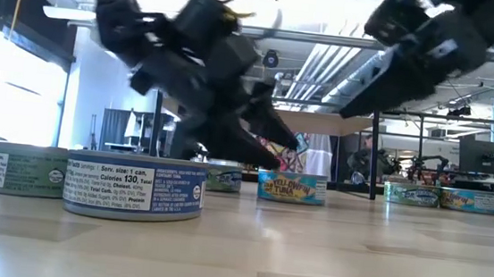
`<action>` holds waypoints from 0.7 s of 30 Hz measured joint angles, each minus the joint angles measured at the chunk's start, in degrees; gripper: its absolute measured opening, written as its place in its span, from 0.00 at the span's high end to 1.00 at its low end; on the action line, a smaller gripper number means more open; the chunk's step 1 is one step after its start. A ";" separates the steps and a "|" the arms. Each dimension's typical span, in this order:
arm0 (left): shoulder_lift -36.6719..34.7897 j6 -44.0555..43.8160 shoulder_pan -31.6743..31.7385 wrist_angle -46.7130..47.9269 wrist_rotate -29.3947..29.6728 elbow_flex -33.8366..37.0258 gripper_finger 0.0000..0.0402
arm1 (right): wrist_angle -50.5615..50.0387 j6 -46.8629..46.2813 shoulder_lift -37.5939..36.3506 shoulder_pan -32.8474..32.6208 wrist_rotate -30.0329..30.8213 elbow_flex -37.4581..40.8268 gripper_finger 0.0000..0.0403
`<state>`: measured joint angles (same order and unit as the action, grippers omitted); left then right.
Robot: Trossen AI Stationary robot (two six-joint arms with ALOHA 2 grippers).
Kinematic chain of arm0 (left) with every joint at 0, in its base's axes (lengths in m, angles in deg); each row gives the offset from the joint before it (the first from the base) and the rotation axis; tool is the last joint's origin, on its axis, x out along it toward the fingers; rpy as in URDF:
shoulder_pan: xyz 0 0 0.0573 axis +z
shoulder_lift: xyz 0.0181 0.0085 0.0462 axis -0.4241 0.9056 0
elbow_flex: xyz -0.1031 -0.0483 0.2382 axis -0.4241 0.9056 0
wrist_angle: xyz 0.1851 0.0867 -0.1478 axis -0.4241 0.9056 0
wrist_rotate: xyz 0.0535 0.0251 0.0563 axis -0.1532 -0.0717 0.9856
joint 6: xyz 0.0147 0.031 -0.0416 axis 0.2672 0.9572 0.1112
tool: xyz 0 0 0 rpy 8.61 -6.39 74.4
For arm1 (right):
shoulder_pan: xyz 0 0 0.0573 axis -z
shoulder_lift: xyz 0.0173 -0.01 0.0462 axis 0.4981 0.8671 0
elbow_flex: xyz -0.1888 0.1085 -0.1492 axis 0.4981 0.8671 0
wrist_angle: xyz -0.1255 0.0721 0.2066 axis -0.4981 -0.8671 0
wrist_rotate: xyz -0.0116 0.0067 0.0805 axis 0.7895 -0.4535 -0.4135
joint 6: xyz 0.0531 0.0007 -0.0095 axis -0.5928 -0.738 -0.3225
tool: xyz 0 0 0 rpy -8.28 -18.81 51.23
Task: Stack canned seafood by type on shelf
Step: Put the yellow tuna can on the shelf
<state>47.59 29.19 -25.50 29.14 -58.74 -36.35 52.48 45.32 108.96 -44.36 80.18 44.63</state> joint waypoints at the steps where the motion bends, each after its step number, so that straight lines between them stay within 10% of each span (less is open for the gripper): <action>1: 0.93 -0.11 0.00 3.16 1.03 -1.99 0.46 | 3.32 -2.32 -0.09 -0.89 0.40 1.92 0.79; 13: -1.27 -1.64 -1.88 30.14 17.65 -12.26 0.53 | 21.24 -6.19 2.62 -11.02 15.74 8.60 0.82; 21: 0.57 -5.82 -0.60 30.02 16.46 -12.26 0.60 | 21.35 -5.34 2.62 -11.18 15.82 8.60 0.82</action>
<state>48.15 23.37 -26.09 59.17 -42.28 -48.60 73.82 39.98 111.59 -55.54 96.00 53.22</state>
